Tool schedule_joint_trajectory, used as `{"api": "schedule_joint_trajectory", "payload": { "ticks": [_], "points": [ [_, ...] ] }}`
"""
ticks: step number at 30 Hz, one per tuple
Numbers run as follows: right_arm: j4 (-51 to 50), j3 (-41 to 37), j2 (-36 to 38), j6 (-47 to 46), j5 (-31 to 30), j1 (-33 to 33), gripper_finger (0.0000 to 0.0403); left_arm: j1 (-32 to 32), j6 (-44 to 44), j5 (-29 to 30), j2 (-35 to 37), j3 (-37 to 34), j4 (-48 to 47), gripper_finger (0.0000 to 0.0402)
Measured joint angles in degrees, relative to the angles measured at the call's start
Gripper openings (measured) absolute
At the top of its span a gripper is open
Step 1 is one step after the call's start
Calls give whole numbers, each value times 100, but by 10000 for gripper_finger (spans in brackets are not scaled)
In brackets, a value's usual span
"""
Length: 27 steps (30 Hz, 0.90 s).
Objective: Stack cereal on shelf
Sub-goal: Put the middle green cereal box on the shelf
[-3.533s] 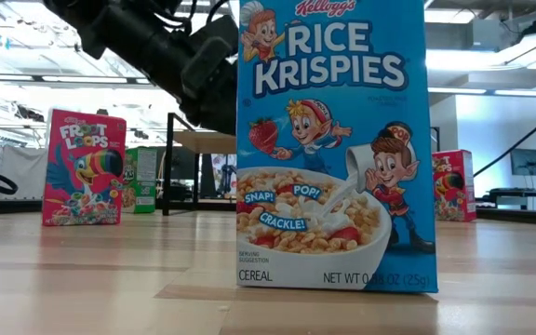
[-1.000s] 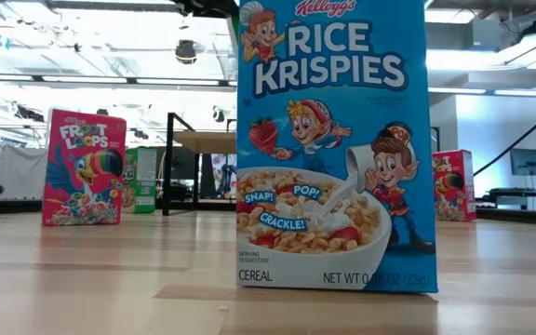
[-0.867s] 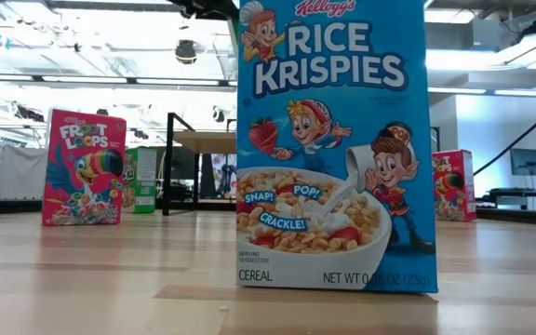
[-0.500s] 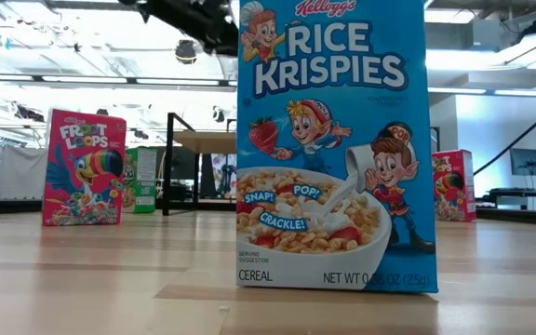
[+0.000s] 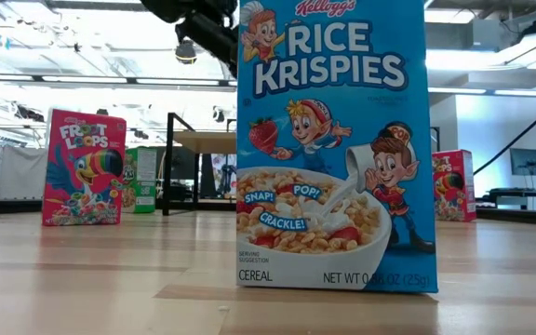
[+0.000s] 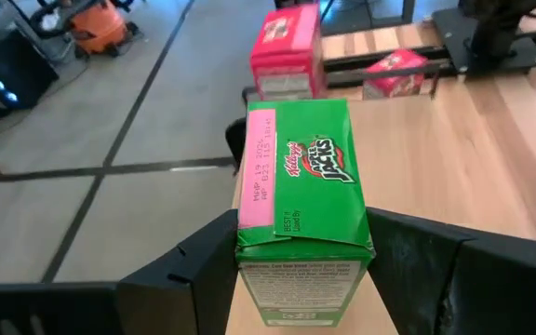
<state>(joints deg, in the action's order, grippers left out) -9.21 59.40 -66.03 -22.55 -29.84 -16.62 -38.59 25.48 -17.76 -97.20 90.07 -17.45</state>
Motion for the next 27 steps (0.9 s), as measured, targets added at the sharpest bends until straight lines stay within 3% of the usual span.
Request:
{"api": "schedule_joint_trajectory", "payload": {
  "ticks": [9, 21, 27],
  "points": [
    [-50, 0, 1, -2, -1, -71, 256, -229, -49, -307, -51, -1, 2, 195],
    [-53, 0, 1, -83, -8, -192, 256, -307, 171, -258, -49, -8, -368, 196],
    [-55, 0, 1, -98, -10, -190, 256, -306, 176, -125, -46, -8, -361, 215]
  ]
}}
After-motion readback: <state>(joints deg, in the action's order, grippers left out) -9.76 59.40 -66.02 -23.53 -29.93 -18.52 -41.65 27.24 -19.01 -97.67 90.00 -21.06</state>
